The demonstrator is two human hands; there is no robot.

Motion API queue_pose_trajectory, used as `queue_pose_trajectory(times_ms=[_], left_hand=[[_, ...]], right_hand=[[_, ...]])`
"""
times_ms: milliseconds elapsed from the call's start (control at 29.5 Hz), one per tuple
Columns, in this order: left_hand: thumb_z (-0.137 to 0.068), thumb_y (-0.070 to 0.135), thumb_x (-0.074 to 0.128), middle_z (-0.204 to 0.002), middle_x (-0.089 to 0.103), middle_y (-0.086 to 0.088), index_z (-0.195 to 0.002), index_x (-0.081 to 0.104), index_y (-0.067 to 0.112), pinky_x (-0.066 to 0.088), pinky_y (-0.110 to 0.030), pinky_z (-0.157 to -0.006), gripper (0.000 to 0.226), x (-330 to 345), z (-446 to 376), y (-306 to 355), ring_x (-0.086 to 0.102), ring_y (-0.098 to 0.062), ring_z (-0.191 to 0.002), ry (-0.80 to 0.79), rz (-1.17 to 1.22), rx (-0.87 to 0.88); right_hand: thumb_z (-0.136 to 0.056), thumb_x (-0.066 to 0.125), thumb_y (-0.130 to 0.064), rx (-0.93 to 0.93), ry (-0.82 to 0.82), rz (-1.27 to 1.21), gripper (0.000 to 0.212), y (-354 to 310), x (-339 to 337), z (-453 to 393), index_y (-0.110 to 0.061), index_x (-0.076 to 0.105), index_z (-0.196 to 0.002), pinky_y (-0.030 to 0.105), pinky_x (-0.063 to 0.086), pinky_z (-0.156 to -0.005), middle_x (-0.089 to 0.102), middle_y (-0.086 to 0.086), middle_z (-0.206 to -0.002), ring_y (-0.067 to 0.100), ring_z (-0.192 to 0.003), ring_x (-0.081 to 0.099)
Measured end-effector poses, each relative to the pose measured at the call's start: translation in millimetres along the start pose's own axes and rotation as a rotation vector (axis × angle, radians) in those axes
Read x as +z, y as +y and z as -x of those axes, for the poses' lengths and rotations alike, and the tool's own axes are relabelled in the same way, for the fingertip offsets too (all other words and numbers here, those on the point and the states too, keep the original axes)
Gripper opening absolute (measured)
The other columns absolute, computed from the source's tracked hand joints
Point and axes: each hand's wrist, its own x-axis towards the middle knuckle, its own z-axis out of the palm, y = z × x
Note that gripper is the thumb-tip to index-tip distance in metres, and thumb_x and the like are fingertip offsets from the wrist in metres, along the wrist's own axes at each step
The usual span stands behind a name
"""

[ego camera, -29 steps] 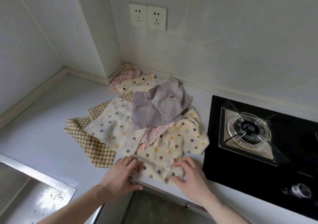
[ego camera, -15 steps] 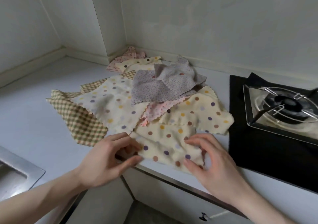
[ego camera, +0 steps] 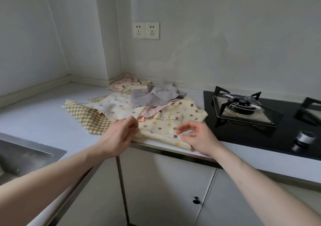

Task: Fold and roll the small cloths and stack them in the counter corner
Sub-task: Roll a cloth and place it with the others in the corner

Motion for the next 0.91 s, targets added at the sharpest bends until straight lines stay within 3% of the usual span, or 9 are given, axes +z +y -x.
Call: queue_pose_trajectory(times_ms=[102, 237, 474, 542, 677, 812, 914], left_hand=[[-0.101, 0.029, 0.054, -0.086, 0.056, 0.014, -0.1, 0.045, 0.028, 0.034, -0.03, -0.069, 0.01, -3, 3, 7, 0.047, -0.011, -0.075, -0.004, -0.032, -0.014], [-0.099, 0.029, 0.061, -0.089, 0.049, 0.018, -0.1, 0.044, 0.03, 0.031, -0.029, -0.071, 0.017, -5, 4, 8, 0.043, -0.01, -0.078, -0.016, -0.086, -0.018], [-0.076, 0.035, 0.071, -0.09, 0.052, 0.019, -0.083, 0.055, 0.034, 0.046, -0.032, -0.075, 0.017, -13, 6, 12, 0.051, -0.006, -0.082, -0.053, -0.082, 0.027], [-0.076, 0.04, 0.073, -0.088, 0.057, 0.02, -0.08, 0.057, 0.034, 0.047, -0.032, -0.077, 0.017, -13, 5, 12, 0.051, -0.003, -0.081, -0.074, -0.11, 0.052], [-0.08, 0.055, 0.069, -0.088, 0.059, 0.021, -0.091, 0.056, 0.037, 0.044, -0.028, -0.08, 0.025, -13, 5, 13, 0.051, -0.003, -0.082, -0.076, -0.133, 0.072], [-0.083, 0.062, 0.066, -0.091, 0.056, 0.025, -0.1, 0.053, 0.039, 0.04, -0.024, -0.079, 0.032, -13, 6, 15, 0.053, -0.003, -0.086, -0.107, -0.182, 0.136], [-0.082, 0.055, 0.072, -0.096, 0.059, 0.024, -0.101, 0.057, 0.04, 0.033, -0.018, -0.079, 0.029, -7, 11, 20, 0.054, -0.003, -0.09, -0.128, -0.277, 0.192]], right_hand=[[-0.086, 0.068, 0.009, 0.035, 0.106, -0.055, 0.028, -2, 2, 7, -0.016, 0.074, -0.097, 0.022, 0.052, -0.084, 0.079, -0.004, -0.092, 0.005, -0.092, 0.073], [-0.089, 0.066, 0.009, 0.082, 0.231, -0.18, 0.026, -1, 1, 11, -0.014, 0.073, -0.098, 0.029, 0.054, -0.092, 0.08, 0.0, -0.092, 0.014, -0.096, 0.072], [-0.093, 0.065, 0.002, 0.161, 0.393, -0.193, 0.023, -3, 4, 17, -0.018, 0.077, -0.093, 0.015, 0.048, -0.069, 0.076, -0.001, -0.104, 0.003, -0.08, 0.067], [-0.091, 0.066, -0.003, 0.129, 0.395, -0.076, 0.023, -7, 7, 18, -0.023, 0.077, -0.088, 0.01, 0.046, -0.071, 0.074, -0.009, -0.102, 0.0, -0.089, 0.067], [-0.083, 0.074, -0.026, -0.075, 0.29, 0.293, 0.002, -6, 23, 27, -0.028, 0.076, -0.083, 0.023, 0.045, -0.092, 0.07, -0.023, -0.098, -0.002, -0.105, 0.058], [-0.077, 0.066, -0.067, -0.156, 0.089, 0.708, 0.041, -1, 27, 42, -0.041, 0.069, -0.108, 0.019, 0.039, -0.099, 0.06, -0.031, -0.111, -0.005, -0.114, 0.044], [-0.079, 0.07, -0.059, -0.167, 0.114, 0.7, 0.034, -2, 25, 53, -0.04, 0.065, -0.106, 0.022, 0.041, -0.097, 0.057, -0.032, -0.109, -0.006, -0.113, 0.043]])
